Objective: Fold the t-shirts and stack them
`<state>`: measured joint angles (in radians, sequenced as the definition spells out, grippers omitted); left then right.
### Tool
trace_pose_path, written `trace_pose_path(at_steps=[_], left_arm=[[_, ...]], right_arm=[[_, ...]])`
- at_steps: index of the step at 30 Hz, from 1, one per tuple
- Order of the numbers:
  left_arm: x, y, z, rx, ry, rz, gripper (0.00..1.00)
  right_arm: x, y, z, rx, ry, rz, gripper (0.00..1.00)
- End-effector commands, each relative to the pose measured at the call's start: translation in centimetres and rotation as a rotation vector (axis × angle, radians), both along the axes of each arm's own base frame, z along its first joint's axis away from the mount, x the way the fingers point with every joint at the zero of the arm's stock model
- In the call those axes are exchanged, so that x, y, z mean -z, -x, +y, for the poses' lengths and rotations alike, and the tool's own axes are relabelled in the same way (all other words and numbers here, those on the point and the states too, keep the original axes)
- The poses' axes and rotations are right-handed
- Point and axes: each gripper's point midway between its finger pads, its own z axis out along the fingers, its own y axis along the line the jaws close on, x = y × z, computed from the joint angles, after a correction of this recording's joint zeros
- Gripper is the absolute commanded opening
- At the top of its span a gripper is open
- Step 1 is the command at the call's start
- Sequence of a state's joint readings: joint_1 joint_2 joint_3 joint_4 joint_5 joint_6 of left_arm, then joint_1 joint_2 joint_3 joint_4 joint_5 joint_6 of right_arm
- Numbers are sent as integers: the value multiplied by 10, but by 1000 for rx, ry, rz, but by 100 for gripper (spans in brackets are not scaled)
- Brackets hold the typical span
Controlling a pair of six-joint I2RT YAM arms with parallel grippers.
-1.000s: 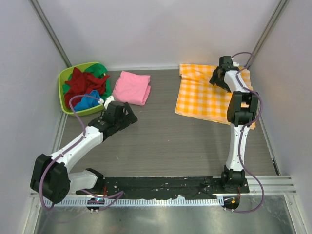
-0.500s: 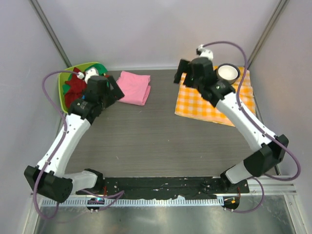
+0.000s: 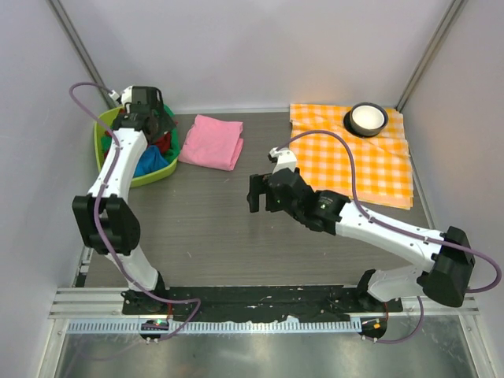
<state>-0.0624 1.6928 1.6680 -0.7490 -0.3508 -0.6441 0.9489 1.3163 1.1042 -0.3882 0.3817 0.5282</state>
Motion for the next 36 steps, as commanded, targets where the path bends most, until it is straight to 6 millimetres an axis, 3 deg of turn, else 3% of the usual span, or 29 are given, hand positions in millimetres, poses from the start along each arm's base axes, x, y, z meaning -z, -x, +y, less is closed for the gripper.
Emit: trace_pose_path(at_steps=[1, 5, 8, 10, 16, 21, 25, 32, 35, 36], left_arm=[[-1, -22, 23, -100, -51, -25, 91], [26, -29, 44, -202, -32, 31, 84], [45, -33, 47, -223, -40, 67, 82], [59, -33, 67, -265, -41, 97, 80], [89, -32, 68, -267, -30, 147, 70], [103, -31, 69, -254, -37, 178, 53], [111, -29, 67, -241, -38, 201, 0], [97, -14, 60, -233, -2, 161, 0], [56, -4, 55, -242, 42, 31, 0], [23, 4, 51, -238, 62, -54, 0]], right_arm=[[-1, 3, -1, 36, -77, -36, 100], [15, 11, -4, 22, -60, -16, 100], [22, 12, -7, 21, -44, -14, 100], [24, 12, -7, 16, -39, -14, 100], [31, 11, -5, 11, -24, -9, 100], [34, 9, 0, 9, -22, 1, 100], [38, 9, -1, 16, -18, 6, 100], [32, 13, 0, 17, -57, 4, 100], [31, 16, 1, 12, -69, 9, 100], [31, 18, 0, 6, -73, 8, 100]])
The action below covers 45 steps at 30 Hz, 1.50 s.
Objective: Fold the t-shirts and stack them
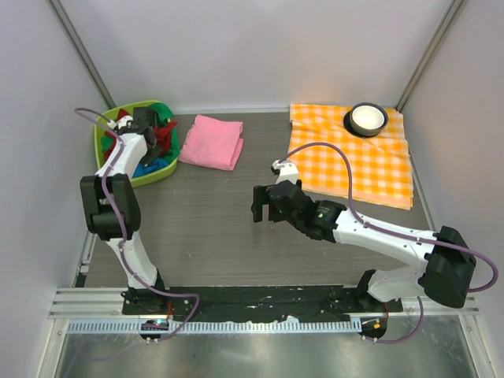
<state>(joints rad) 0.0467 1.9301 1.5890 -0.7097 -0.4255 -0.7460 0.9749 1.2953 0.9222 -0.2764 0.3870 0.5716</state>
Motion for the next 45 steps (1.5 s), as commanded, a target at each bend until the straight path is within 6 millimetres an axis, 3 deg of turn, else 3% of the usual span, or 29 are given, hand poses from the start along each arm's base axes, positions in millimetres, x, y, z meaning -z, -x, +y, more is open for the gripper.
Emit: trace_pose_path(at_steps=[1, 2, 3, 5, 6, 8, 9, 10, 11, 12, 13, 15, 18, 20, 22, 26, 28, 29, 31, 32, 34, 35, 37, 38, 40, 41, 43, 44, 45], left_arm=[[-122, 7, -14, -2, 56, -361, 0], [-141, 9, -17, 6, 67, -416, 0], [-186, 17, -20, 15, 73, -520, 0], [-230, 23, -24, 39, 85, -610, 0], [-275, 30, -25, 49, 81, -679, 0], [-319, 31, -33, 105, 91, -747, 0], [-376, 43, -37, 127, 91, -860, 0], [-389, 33, -41, 147, 110, -882, 0], [-415, 33, -51, 207, 130, -941, 0], [-462, 44, -67, 279, 157, -1070, 0], [-477, 46, -74, 305, 186, -1138, 0], [-518, 73, -98, 410, 281, -1269, 0], [-534, 84, -118, 501, 355, -1303, 0], [-537, 104, -144, 579, 407, -1291, 0], [-527, 116, -158, 638, 395, -1262, 0], [-535, 181, -218, 925, 476, -1325, 0], [-531, 207, -238, 1031, 535, -1318, 0], [-520, 225, -268, 1167, 608, -1273, 0], [-504, 246, -296, 1288, 666, -1215, 0], [-477, 267, -330, 1417, 745, -1115, 0], [-447, 290, -359, 1522, 755, -1049, 0], [-406, 311, -393, 1612, 807, -945, 0], [-355, 322, -425, 1645, 826, -815, 0], [-304, 336, -449, 1675, 833, -703, 0], [-236, 332, -477, 1624, 812, -573, 0], [-197, 340, -490, 1612, 860, -523, 0], [-157, 341, -504, 1568, 911, -480, 0], [-123, 339, -513, 1551, 917, -444, 0], [-106, 329, -514, 1507, 868, -437, 9]], right_arm=[[-19, 5, 7, 2, -89, -33, 100], [-19, 6, 6, 4, -87, -31, 100], [-19, 9, 5, -1, -93, -30, 100], [-20, 13, 4, 1, -96, -25, 100], [-21, 16, 4, -2, -100, -27, 100], [-29, 22, 2, -1, -113, -45, 100], [-30, 23, 0, 2, -114, -50, 100], [-34, 24, -2, 8, -127, -57, 100], [-35, 26, -4, 8, -126, -58, 99], [-35, 27, -5, 10, -126, -61, 100], [-36, 28, -5, 11, -129, -64, 100], [-38, 31, -9, 16, -128, -63, 100], [-40, 36, -12, 18, -126, -67, 100], [-38, 36, -17, 36, -114, -69, 100], [-40, 36, -19, 47, -112, -75, 100], [-44, 32, -27, 87, -106, -96, 100], [-48, 30, -33, 127, -112, -114, 100], [-50, 29, -35, 139, -116, -121, 100], [-56, 25, -46, 187, -123, -153, 100], [-57, 24, -50, 209, -122, -162, 100], [-61, 22, -57, 238, -122, -175, 100], [-64, 19, -62, 276, -122, -186, 100], [-65, 19, -68, 294, -108, -192, 100], [-68, 17, -72, 322, -108, -200, 100], [-69, 17, -81, 344, -82, -205, 100], [-71, 16, -88, 375, -77, -217, 100], [-68, 18, -96, 393, -55, -213, 100], [-68, 19, -99, 400, -51, -213, 100], [-66, 19, -100, 396, -36, -212, 100]])
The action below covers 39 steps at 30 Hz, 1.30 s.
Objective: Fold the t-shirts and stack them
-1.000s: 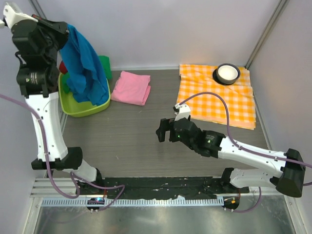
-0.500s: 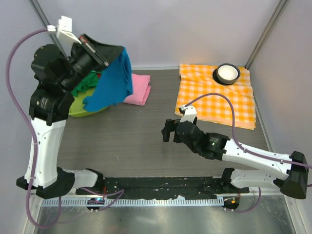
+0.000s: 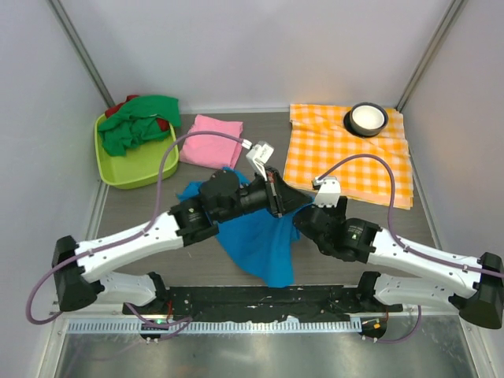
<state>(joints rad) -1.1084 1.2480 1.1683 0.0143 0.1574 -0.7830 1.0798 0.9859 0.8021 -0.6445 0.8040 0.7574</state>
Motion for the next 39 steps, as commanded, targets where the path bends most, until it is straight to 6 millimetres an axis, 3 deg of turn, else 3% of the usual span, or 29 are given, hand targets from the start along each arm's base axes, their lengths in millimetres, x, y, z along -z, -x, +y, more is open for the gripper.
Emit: trace_pose_path(at_steps=[1, 2, 3, 5, 6, 8, 9, 10, 12, 13, 16, 19, 24, 26, 28, 30, 32, 34, 35, 36, 37, 39], left_arm=[[160, 9, -38, 0, -232, 172, 24], [185, 2, -38, -29, -311, 174, 42], [198, -7, -34, -70, -376, 144, 67], [220, -30, -26, -173, -480, 102, 92], [219, -37, -26, -194, -494, 94, 100], [211, -52, -17, -254, -547, 80, 100], [194, -58, -14, -273, -526, 56, 100], [172, -70, -13, -306, -487, 41, 100], [148, -85, 3, -363, -494, 45, 100], [129, -101, 17, -398, -505, 58, 100], [96, -128, 47, -468, -533, 49, 100], [77, -160, 85, -564, -539, 70, 100], [69, -197, 141, -688, -523, 143, 100], [76, -214, 169, -765, -523, 182, 100], [86, -230, 190, -809, -515, 246, 100], [102, -243, 200, -826, -531, 292, 100], [107, -257, 208, -840, -518, 310, 100], [119, -274, 211, -850, -519, 325, 100], [121, -279, 209, -834, -509, 335, 100], [136, -289, 206, -825, -525, 355, 100], [130, -302, 208, -837, -505, 335, 100], [135, -315, 203, -816, -493, 347, 100]], right_arm=[[-54, -13, 9, 73, -143, -127, 100], [-54, -13, 8, 81, -134, -123, 100], [-52, -12, 2, 92, -105, -116, 100], [-53, -12, -2, 105, -93, -116, 100], [-52, -11, -7, 114, -70, -114, 100], [-58, -11, -12, 123, -45, -123, 100], [-55, -10, -19, 132, 0, -113, 100], [-66, -12, -24, 158, 13, -140, 100], [-71, -12, -34, 182, 74, -144, 100], [-82, -14, -37, 200, 78, -165, 100], [-98, -17, -42, 219, 118, -191, 100], [-110, -18, -47, 242, 143, -208, 100], [-131, -21, -76, 361, 264, -282, 100], [-136, -25, -70, 366, 256, -290, 99], [-137, -34, -53, 320, 251, -286, 100], [-133, -47, -23, 264, 158, -263, 100], [-122, -62, -12, 208, 155, -224, 100], [-108, -80, 13, 132, 68, -173, 100], [-105, -93, 9, 133, 70, -162, 100], [-105, -101, 14, 122, 34, -163, 100], [-95, -107, 20, 93, 20, -134, 100], [-94, -124, 16, 98, -20, -147, 99]])
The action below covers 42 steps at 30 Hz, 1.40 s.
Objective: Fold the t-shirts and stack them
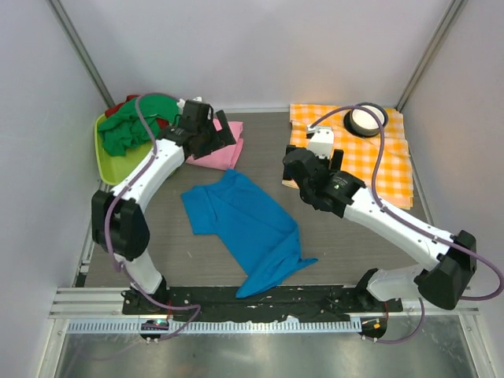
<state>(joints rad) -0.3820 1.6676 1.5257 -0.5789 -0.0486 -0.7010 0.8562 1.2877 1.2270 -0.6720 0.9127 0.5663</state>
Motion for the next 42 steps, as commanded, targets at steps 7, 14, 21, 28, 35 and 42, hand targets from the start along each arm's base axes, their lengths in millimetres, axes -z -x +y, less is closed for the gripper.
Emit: trace_pose_path(at_steps=[7, 14, 21, 28, 35, 42], left_arm=[[21, -108, -19, 10, 55, -22, 100], [51, -149, -19, -19, 19, 44, 100], [88, -147, 8, -127, -98, 154, 100], [117, -139, 27, -160, -160, 221, 100], [154, -136, 37, -159, -237, 296, 100], [194, -134, 52, -180, -263, 387, 100]], right_arm=[[34, -49, 13, -112, -185, -1, 100], [74, -50, 9, -94, -189, 76, 100], [88, -52, 5, -80, -175, 100, 100], [107, -51, 11, -93, -192, 135, 100], [119, -50, 14, -93, -204, 163, 100], [126, -49, 19, -99, -220, 179, 100]])
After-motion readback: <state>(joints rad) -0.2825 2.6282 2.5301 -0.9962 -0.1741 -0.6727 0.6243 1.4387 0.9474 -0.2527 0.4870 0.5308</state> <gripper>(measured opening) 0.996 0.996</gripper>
